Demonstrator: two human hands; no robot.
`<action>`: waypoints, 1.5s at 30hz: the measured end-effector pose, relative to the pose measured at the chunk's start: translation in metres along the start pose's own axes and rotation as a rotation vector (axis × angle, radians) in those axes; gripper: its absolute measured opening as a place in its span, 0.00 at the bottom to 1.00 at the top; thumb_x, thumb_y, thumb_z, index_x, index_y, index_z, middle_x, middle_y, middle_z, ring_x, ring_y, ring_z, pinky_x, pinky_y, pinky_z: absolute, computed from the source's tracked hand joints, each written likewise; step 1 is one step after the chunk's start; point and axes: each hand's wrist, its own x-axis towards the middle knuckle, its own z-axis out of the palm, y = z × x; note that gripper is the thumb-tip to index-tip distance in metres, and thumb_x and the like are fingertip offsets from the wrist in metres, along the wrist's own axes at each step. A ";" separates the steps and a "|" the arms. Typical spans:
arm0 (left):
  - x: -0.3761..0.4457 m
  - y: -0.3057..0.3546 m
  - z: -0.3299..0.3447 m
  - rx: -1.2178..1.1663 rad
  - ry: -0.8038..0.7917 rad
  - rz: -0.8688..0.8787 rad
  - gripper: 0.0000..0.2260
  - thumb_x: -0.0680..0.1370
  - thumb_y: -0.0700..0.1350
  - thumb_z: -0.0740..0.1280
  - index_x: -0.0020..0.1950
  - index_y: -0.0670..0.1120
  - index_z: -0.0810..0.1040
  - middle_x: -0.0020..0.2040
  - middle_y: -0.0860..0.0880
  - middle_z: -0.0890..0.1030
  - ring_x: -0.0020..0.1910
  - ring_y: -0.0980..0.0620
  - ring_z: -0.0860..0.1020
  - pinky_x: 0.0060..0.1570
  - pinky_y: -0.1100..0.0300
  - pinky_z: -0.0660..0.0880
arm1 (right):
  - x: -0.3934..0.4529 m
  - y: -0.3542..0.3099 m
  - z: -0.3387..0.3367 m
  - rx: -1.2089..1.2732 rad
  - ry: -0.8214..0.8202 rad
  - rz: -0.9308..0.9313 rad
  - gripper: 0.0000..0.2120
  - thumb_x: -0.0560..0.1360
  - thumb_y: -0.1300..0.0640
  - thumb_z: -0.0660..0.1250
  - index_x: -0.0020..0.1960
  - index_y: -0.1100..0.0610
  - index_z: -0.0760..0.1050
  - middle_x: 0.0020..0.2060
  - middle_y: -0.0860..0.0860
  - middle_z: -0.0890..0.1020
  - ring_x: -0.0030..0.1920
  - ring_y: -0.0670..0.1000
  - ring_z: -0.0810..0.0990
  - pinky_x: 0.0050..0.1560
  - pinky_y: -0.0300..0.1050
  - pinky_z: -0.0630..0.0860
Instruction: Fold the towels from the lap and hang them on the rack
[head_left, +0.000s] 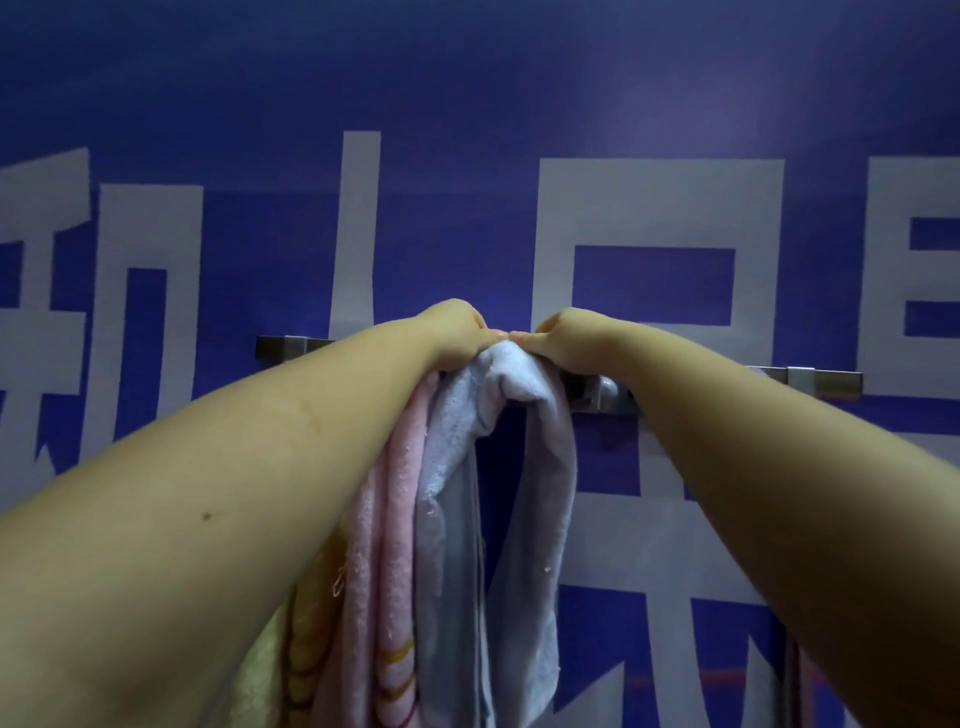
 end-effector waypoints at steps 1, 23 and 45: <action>0.002 -0.003 0.003 0.002 0.008 -0.009 0.17 0.75 0.58 0.64 0.39 0.45 0.78 0.37 0.49 0.78 0.38 0.50 0.75 0.42 0.57 0.72 | 0.001 0.001 0.003 0.001 -0.014 0.008 0.26 0.75 0.36 0.59 0.52 0.59 0.78 0.43 0.55 0.81 0.39 0.54 0.77 0.38 0.46 0.71; -0.073 0.029 -0.019 0.451 0.050 0.199 0.17 0.80 0.54 0.54 0.65 0.51 0.73 0.64 0.49 0.77 0.63 0.46 0.72 0.59 0.53 0.69 | -0.077 0.001 -0.010 -0.378 0.046 -0.136 0.19 0.78 0.42 0.55 0.62 0.50 0.74 0.59 0.53 0.78 0.60 0.57 0.72 0.56 0.49 0.68; -0.295 -0.043 0.133 0.342 -0.290 0.084 0.20 0.78 0.55 0.58 0.70 0.52 0.67 0.68 0.49 0.72 0.64 0.47 0.73 0.58 0.52 0.72 | -0.289 0.044 0.150 -0.197 -0.370 -0.019 0.27 0.77 0.44 0.61 0.72 0.52 0.62 0.68 0.55 0.69 0.63 0.57 0.72 0.59 0.50 0.71</action>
